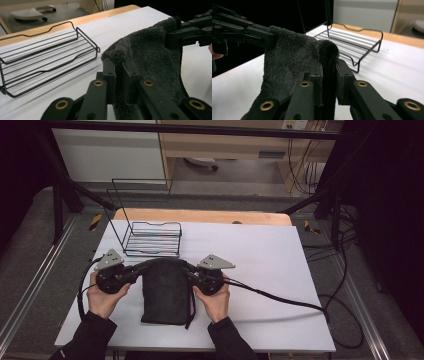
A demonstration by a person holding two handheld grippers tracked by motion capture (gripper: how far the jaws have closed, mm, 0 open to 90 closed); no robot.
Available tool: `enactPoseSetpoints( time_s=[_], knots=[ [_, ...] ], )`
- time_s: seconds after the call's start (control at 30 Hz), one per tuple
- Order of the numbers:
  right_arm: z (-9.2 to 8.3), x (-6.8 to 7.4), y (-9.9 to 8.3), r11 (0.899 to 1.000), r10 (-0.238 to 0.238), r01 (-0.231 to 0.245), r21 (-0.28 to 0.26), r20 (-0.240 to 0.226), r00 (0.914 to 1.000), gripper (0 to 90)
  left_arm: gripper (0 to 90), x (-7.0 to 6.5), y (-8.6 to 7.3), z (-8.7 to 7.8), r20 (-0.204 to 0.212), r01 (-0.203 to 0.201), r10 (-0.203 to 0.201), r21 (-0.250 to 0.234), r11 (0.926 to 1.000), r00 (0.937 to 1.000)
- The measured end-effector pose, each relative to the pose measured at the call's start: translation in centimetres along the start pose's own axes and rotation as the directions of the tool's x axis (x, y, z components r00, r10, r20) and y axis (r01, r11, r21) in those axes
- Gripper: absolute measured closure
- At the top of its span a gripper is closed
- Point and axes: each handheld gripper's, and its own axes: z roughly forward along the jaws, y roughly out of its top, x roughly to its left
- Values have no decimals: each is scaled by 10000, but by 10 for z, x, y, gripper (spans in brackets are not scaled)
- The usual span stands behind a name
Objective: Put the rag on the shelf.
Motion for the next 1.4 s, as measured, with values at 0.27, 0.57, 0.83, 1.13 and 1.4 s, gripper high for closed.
enactPoseSetpoints(
  time_s=[0.27, 0.57, 0.83, 1.13, 1.4],
  knots=[
    [-7, 7, 12, 9982, -385, 388, -457, 86, 9992, 788, 821, -4, 8, -11, 20, -119, 120, -497, 9987, 9999],
    [-15, 12, 30, 9924, -756, 768, -958, 157, 9970, 790, 822, -9, 17, -23, -144, -320, 305, -1198, 9923, 9994],
    [-19, 18, 43, 9812, -1133, 1156, -1546, 236, 9933, 792, 821, -8, 23, -34, -332, -329, 272, -1857, 9821, 9991],
    [-19, 23, 59, 9714, -1434, 1481, -1857, 386, 9889, 793, 821, -4, 36, -41, -501, -348, 236, -2351, 9713, 9985],
    [-18, 28, 75, 9596, -1507, 1602, -2312, 583, 9869, 794, 822, 2, 48, -49, -728, -364, 163, -2840, 9581, 9972]
  ],
)
